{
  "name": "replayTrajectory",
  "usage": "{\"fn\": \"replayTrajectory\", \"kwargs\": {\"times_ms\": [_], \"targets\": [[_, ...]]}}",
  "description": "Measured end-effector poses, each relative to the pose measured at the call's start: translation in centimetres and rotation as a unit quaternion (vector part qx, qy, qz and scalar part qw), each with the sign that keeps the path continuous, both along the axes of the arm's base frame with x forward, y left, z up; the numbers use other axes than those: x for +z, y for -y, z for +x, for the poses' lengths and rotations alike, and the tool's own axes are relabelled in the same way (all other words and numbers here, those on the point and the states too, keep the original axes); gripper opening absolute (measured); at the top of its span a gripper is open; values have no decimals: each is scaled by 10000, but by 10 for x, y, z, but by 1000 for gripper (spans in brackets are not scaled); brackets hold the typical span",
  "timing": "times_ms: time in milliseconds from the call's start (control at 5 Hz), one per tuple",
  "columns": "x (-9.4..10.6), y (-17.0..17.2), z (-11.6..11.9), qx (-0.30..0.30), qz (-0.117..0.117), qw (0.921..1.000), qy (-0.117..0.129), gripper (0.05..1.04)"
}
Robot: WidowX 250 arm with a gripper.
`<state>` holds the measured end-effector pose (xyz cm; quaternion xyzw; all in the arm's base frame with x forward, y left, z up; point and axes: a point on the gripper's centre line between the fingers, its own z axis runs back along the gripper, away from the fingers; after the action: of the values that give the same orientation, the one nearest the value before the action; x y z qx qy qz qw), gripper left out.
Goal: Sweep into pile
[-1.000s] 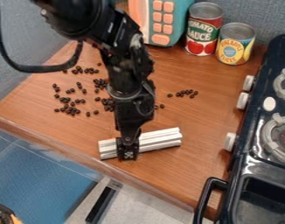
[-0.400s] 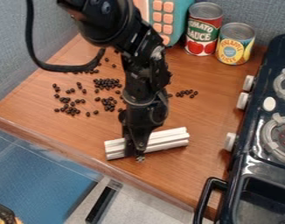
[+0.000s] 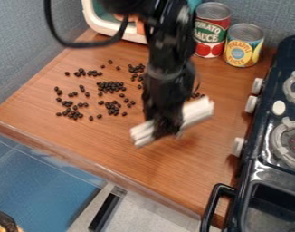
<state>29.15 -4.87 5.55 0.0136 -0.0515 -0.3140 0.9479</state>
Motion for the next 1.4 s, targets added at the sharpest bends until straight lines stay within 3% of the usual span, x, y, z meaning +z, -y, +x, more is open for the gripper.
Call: {"fn": "replayTrajectory", "kwargs": {"times_ms": [200, 400, 600, 800, 1000, 1400], "targets": [[-11, 6, 17, 792, -313, 9962, -207, 380], [-23, 6, 29, 1884, -297, 9816, -89, 380], [-26, 14, 44, 3061, -462, 9509, -65, 380], [-20, 23, 58, 4069, -759, 9101, -193, 380], [-15, 32, 72, 4387, -972, 8928, -300, 380], [-21, 37, 92, 4467, -1042, 8881, -302, 380]]}}
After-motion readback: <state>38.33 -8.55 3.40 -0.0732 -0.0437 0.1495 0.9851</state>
